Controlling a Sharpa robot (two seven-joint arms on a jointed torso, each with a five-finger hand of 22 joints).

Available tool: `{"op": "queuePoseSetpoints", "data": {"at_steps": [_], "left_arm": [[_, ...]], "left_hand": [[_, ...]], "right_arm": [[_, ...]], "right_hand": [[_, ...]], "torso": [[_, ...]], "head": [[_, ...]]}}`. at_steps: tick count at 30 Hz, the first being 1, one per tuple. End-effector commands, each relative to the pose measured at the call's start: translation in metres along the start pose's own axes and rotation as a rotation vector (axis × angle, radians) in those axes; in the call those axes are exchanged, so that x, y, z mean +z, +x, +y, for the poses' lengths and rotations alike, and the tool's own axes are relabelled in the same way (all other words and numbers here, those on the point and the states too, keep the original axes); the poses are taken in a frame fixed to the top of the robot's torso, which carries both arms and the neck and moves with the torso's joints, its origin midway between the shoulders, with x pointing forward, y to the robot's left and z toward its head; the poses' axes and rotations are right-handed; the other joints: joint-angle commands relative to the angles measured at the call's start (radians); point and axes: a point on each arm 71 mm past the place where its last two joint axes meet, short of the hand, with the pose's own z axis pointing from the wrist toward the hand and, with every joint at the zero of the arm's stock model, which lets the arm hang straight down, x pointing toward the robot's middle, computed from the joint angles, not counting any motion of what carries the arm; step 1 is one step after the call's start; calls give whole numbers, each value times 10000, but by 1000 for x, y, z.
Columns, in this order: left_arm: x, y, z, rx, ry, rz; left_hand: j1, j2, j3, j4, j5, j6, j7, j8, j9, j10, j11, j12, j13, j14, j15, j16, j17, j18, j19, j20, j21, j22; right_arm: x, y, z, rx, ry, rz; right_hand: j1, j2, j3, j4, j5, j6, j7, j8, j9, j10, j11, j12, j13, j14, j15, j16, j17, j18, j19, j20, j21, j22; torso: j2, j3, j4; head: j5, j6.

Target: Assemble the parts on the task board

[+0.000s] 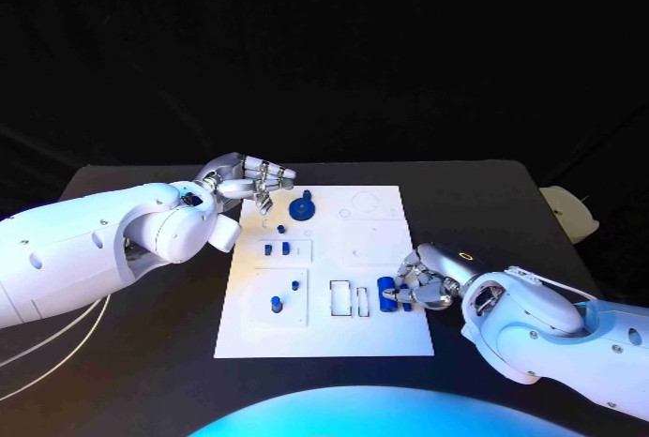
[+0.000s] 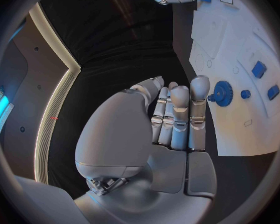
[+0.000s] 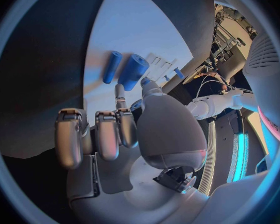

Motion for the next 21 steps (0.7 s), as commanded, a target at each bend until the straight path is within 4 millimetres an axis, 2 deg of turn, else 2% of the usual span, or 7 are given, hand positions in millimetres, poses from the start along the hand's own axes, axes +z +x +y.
{"op": "queuePoseSetpoints", "data": {"at_steps": [1, 4, 15, 21], "left_arm": [[0, 2, -2, -110, 125, 172], [0, 3, -2, -114, 120, 190], [0, 3, -1, -117, 86, 206], [0, 3, -1, -118, 69, 214]], "left_hand": [[-45, 59, -49, 2, 8, -72, 13, 47, -9, -94, 8, 38, 12, -69, -2, 12, 14, 164, 22, 71, -61, -13], [-45, 59, -49, 2, 8, -72, 13, 47, -9, -94, 8, 38, 12, -69, -2, 12, 14, 164, 22, 71, -61, -13], [-68, 65, -60, 18, 8, -77, 13, 53, -10, -106, 10, 50, 16, -69, 1, 14, 14, 163, 22, 74, -65, -17], [-68, 65, -60, 18, 8, -77, 13, 53, -10, -106, 10, 50, 16, -69, 1, 14, 14, 163, 22, 74, -65, -17]], "right_arm": [[1, 4, 0, -396, 122, 186], [3, 8, 0, -422, 167, 337], [10, 18, 1, -471, 267, 633], [14, 24, 2, -215, 389, 774]], "right_hand": [[26, 95, -31, 12, 55, -61, -15, 33, 8, -43, 12, -57, 726, 769, 68, 58, 1248, -156, 648, 21, 6, 2345], [30, 112, -55, 44, 65, -54, -18, 41, 29, -47, 9, -64, 723, 763, 67, 44, 1220, -149, 636, 21, -25, 2336], [34, 151, -130, 143, 78, -49, -25, 56, 88, -60, 4, -84, 715, 757, 64, 37, 1205, -143, 624, 19, -53, 2328], [74, 248, -189, 251, 111, -36, -40, 81, 165, -54, -7, -86, 734, 756, 56, 39, 1210, -142, 622, 15, -57, 2327]], "torso": [[-4, 1, -5], [1, 9, 4], [2, 1, -6], [1, 4, 8]], "head": [[27, -32], [33, -35], [43, -36], [42, -18]]}}
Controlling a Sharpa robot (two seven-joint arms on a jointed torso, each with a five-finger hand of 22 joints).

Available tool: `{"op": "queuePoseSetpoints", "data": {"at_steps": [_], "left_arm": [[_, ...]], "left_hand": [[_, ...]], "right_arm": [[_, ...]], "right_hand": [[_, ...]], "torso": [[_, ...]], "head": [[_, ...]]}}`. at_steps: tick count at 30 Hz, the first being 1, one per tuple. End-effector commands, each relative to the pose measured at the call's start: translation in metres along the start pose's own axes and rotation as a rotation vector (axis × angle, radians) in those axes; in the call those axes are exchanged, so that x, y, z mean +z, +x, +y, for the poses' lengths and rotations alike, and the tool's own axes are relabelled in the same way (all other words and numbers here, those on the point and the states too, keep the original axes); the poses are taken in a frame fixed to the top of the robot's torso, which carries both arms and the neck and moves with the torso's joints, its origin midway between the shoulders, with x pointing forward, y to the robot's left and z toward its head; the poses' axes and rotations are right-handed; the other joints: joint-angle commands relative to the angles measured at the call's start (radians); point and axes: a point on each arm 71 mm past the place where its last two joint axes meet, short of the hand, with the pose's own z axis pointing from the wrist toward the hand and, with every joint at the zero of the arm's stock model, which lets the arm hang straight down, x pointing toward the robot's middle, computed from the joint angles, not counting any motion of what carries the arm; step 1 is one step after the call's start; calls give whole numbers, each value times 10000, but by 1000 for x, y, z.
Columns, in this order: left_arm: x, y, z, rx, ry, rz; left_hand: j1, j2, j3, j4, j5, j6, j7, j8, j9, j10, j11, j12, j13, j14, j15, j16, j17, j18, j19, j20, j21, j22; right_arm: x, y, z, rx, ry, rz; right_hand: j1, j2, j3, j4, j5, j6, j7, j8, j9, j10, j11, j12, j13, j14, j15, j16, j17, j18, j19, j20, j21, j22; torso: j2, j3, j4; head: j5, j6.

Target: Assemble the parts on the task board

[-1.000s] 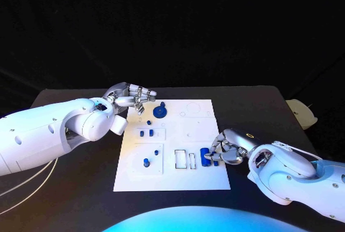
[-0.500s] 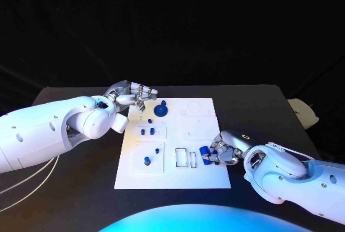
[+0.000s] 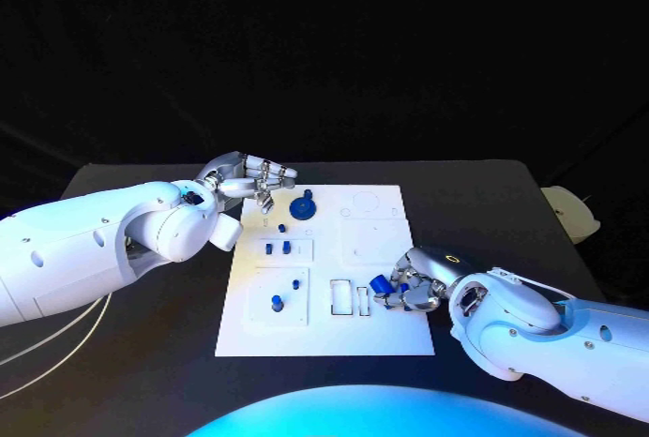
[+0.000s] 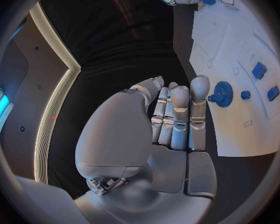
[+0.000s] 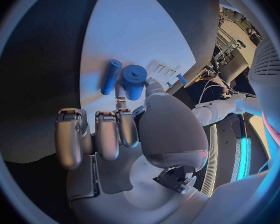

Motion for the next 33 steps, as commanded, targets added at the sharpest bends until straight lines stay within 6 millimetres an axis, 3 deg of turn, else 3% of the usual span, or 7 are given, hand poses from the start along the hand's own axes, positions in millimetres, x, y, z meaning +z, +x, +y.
{"op": "queuePoseSetpoints", "data": {"at_steps": [1, 5, 14, 25, 33], "left_arm": [[0, 3, -1, -84, 75, 195], [0, 3, -1, -83, 63, 197], [0, 3, -1, -85, 52, 210], [1, 4, -1, -90, 57, 251], [1, 5, -2, -94, 63, 277]], "left_hand": [[-69, 65, -60, 18, 8, -77, 13, 53, -12, -67, -29, 50, 9, -69, 1, 14, -1, 163, 22, 74, -65, -8], [-69, 65, -60, 18, 8, -77, 13, 53, -12, -67, -29, 50, 9, -69, 1, 14, -1, 163, 22, 74, -65, -8], [-79, 73, -65, 26, 9, -82, 13, 58, -13, -78, -29, 60, 11, -72, 2, 13, -6, 164, 17, 77, -73, -17], [-76, 81, -62, 25, 12, -84, 11, 60, -13, -82, -30, 65, 13, -68, 2, 20, 7, 165, 15, 77, -77, -23], [-76, 81, -62, 25, 12, -84, 11, 60, -13, -82, -30, 65, 13, -68, 2, 20, 7, 165, 15, 77, -77, -23]], "right_arm": [[1, 9, -3, 24, 301, 420], [2, 11, -2, 149, 320, 369], [-3, 7, 3, 567, 202, -194], [-17, -12, 22, 1599, -442, -1050], [-14, -7, 35, 1719, -643, -456]], "right_hand": [[82, 171, -2, 67, 66, -36, -45, 42, 19, -52, -9, -43, 742, 757, 54, 42, 1216, -144, 626, 12, -48, 2332], [208, 284, -19, 101, 169, -16, -64, 73, 99, -31, -26, -31, 779, 760, 41, 52, 1236, -148, 635, 2, -25, 2338], [668, 557, 23, 32, 408, 82, -145, 186, 311, 47, -98, 13, 892, 781, -17, 101, 1331, -183, 702, -43, 141, 2386], [644, 654, -86, 174, 746, 155, -195, 238, 452, 172, -146, 103, 1049, 803, -58, 154, 1429, -249, 823, -84, 444, 2472], [572, 744, -133, 223, 876, 179, -212, 250, 508, 200, -163, 113, 1080, 804, -73, 159, 1436, -251, 827, -100, 457, 2475]], "torso": [[4, 2, 9], [-3, -11, -1], [-13, -4, -16], [-9, -6, 1], [5, -5, 5]], "head": [[0, 10], [-9, 15], [10, 65], [-10, 103], [40, 93]]}}
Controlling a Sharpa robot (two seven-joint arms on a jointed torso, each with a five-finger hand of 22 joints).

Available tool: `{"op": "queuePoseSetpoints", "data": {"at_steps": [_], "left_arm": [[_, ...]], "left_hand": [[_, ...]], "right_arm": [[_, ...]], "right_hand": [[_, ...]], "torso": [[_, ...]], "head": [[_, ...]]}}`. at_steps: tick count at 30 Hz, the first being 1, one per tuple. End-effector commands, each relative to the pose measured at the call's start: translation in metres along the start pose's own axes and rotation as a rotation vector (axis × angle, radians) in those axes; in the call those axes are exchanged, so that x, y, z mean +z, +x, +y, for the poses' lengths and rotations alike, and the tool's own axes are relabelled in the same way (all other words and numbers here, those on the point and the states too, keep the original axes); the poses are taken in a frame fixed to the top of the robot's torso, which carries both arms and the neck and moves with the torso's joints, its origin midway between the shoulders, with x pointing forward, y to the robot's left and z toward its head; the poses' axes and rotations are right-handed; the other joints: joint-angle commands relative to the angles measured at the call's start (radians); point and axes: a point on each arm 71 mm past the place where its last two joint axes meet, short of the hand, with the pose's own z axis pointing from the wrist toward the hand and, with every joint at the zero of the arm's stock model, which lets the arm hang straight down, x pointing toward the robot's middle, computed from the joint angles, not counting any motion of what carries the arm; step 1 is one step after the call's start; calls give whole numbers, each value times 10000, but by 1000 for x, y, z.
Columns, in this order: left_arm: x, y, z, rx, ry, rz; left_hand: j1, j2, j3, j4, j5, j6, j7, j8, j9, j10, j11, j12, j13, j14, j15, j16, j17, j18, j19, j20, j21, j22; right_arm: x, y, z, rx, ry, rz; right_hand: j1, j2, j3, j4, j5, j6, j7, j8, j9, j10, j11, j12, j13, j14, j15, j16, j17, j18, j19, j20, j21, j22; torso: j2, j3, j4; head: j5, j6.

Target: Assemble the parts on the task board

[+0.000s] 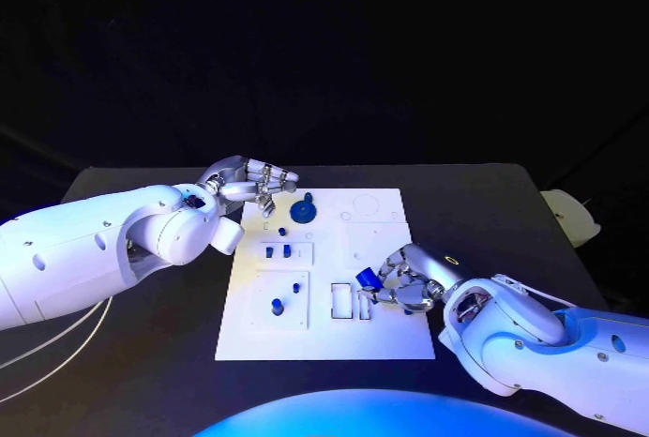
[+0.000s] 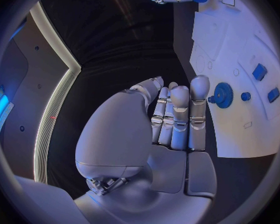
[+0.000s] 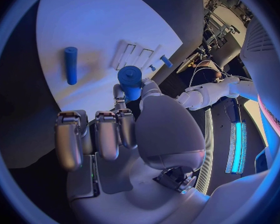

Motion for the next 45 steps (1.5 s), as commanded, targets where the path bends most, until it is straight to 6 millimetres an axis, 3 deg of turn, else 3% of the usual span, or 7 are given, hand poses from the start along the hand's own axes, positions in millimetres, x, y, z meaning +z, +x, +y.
{"op": "queuePoseSetpoints", "data": {"at_steps": [1, 24, 26, 31, 35, 39, 45], "left_arm": [[0, 3, -1, -70, 78, 220], [-1, 4, -2, -78, 60, 282], [-1, 4, -2, -78, 59, 283], [-1, 4, -2, -79, 55, 285], [-1, 4, -2, -76, 51, 264], [-1, 4, -2, -72, 64, 224], [-1, 3, -2, -70, 63, 205]], "left_hand": [[-36, 40, -35, -2, 12, -84, 11, 60, -15, -46, 6, 65, 15, -69, 2, 20, 9, 166, 15, 77, -40, -16], [-21, 45, -34, -14, 14, -92, 9, 68, -17, -62, 4, 83, 20, -61, 0, 36, 35, 168, 14, 78, -46, -22], [-21, 45, -34, -14, 14, -92, 9, 68, -17, -62, 4, 83, 20, -61, 0, 36, 35, 168, 14, 78, -46, -22], [-21, 45, -34, -14, 14, -92, 9, 68, -17, -62, 4, 83, 20, -61, 0, 36, 35, 168, 14, 78, -46, -22], [-24, 46, -36, -13, 13, -94, 11, 70, -17, -64, 5, 86, 21, -61, 0, 37, 35, 169, 14, 78, -47, -24], [-30, 47, -40, -9, 13, -97, 13, 72, -18, -69, 7, 91, 23, -60, 1, 38, 36, 169, 13, 79, -49, -26], [-31, 48, -40, -8, 13, -97, 14, 72, -18, -70, 7, 92, 23, -60, 1, 38, 36, 169, 14, 79, -48, -25]], "right_arm": [[3, 7, 6, 168, -34, 510], [19, 26, 17, -90, -9, 1521], [20, 26, 16, -82, 6, 1484], [22, 26, 15, -34, 10, 1342], [23, 25, 17, 31, -99, 1215], [23, 24, 17, 66, -156, 1108], [22, 22, 17, 102, -246, 848]], "right_hand": [[-109, 142, -62, 84, 95, 181, -103, 35, 313, 59, -36, -7, 1057, 801, -75, 52, 1425, -86, 817, -105, 1, 2462], [-881, 218, -647, 98, -109, 205, -136, 57, 569, 57, -61, -104, 1036, 791, -94, 35, 1389, -72, 791, -124, -57, 2443], [-1074, 276, -769, 89, -445, 197, -138, 56, 617, 51, -62, -126, 1028, 787, -95, 26, 1372, -69, 783, -126, -74, 2438], [-1800, 378, -1249, 91, -2228, 142, -129, 50, 771, 2, -44, -228, 970, 773, -87, -6, 1312, -48, 743, -124, -168, 2410], [-2837, -132, -1509, 139, -3546, -3, -73, -13, 859, -153, -1, -448, 777, 740, -55, -80, 1170, -6, 662, -100, -366, 2353], [-3530, -804, -1051, 163, -3760, -183, -2, -78, 938, -459, 67, -849, 403, 706, 3, -164, 1025, 48, 554, -48, -625, 2279], [-3600, -744, -791, 150, -3630, -225, 15, -75, 1009, -520, 83, -940, 335, 706, 21, -175, 1015, 54, 545, -24, -652, 2272]], "torso": [[6, 0, -5], [11, 2, -5], [13, 1, -5], [13, 3, -5], [12, 2, -9], [7, 4, -7], [6, 6, -12]], "head": [[34, -22], [133, -127], [135, -127], [145, -140], [158, -155], [175, -167], [179, -177]]}}
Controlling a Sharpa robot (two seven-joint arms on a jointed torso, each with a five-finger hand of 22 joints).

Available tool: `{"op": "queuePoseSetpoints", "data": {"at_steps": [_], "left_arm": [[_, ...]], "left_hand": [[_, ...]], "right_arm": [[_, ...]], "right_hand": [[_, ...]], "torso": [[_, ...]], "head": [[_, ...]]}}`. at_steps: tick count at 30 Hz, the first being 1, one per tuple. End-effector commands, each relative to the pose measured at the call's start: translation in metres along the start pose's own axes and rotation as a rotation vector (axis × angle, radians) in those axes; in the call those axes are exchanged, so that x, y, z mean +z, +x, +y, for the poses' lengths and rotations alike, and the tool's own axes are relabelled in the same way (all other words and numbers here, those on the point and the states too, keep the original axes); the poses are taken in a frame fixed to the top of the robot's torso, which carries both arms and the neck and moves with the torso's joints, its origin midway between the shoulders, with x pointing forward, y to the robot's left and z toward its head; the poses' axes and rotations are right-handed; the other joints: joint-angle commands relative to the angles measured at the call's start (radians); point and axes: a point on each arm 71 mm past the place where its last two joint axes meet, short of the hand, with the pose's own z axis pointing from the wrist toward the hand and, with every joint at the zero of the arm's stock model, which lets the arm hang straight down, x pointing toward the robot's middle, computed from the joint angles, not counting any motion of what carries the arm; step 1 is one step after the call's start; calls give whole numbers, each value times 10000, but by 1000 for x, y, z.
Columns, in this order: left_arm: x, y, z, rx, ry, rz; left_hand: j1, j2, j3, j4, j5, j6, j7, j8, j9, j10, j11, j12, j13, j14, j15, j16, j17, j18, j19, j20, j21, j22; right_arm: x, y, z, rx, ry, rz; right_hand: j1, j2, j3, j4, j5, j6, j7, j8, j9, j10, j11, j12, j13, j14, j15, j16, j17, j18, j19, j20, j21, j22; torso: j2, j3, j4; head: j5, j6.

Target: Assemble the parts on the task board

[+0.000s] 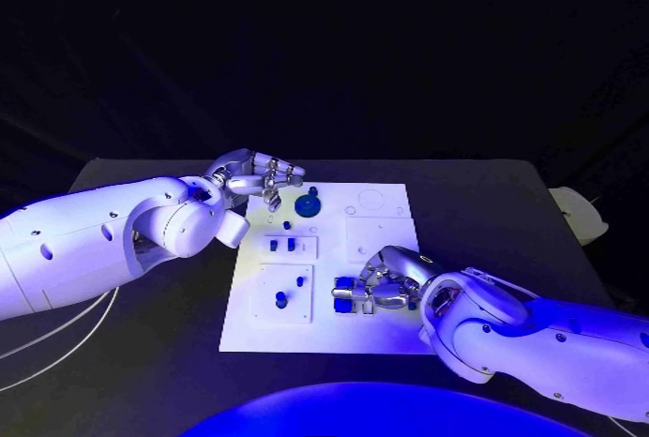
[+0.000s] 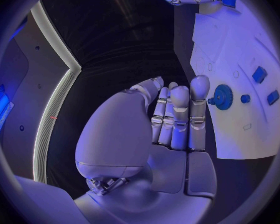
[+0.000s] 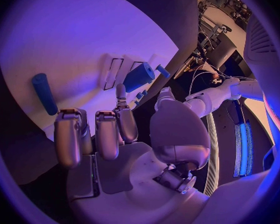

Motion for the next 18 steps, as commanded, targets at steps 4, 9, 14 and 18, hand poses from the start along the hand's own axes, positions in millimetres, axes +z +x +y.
{"op": "queuePoseSetpoints", "data": {"at_steps": [4, 9, 14, 18], "left_arm": [[0, 2, -1, -51, 69, 113], [0, 1, -1, -49, 66, 100], [-1, 0, -1, -46, 56, 81], [-1, 0, -1, -45, 52, 78]], "left_hand": [[-32, 49, -40, -8, 13, -60, -23, 33, -12, -71, 7, 54, 16, -60, 1, 38, 11, 169, 14, 79, -49, -7], [-30, 60, -37, -6, 15, -63, -23, 36, -12, -75, 7, 60, 18, -59, 1, 41, 14, 169, 14, 79, -51, -10], [-30, 60, -37, -6, 15, -63, -23, 36, -12, -75, 7, 60, 18, -59, 1, 41, 14, 169, 14, 79, -51, -10], [-30, 60, -37, -6, 15, -63, -23, 36, -12, -75, 7, 60, 18, -59, 1, 41, 14, 169, 14, 79, -51, -10]], "right_arm": [[-4, -4, 2, 33, -371, -437], [-11, -5, 2, 45, -595, -515], [-18, -6, 3, 17, -887, -482], [-21, -5, 4, -39, -1019, -394]], "right_hand": [[343, 540, 361, -45, 891, -1, -53, 43, 136, 50, -27, 47, 444, 722, -2, 6, 1060, 28, 594, 40, 83, 2312], [1062, 879, 400, -115, 1726, 163, -145, 146, 288, 214, -111, 188, 610, 757, -65, 80, 1200, -18, 688, -21, 303, 2377], [2607, 884, 703, -867, 2804, 417, -309, 388, 479, 342, -251, 335, 785, 773, -178, 121, 1278, -41, 731, -100, 410, 2407], [3055, 872, 814, -1106, 2614, 460, -366, 499, 572, 413, -301, 421, 887, 776, -226, 130, 1299, -49, 745, -151, 448, 2418]], "torso": [[-5, 4, -3], [-3, 8, -13], [-5, 7, -17], [-9, 5, -21]], "head": [[-1, -6], [16, -11], [24, -21], [14, -19]]}}
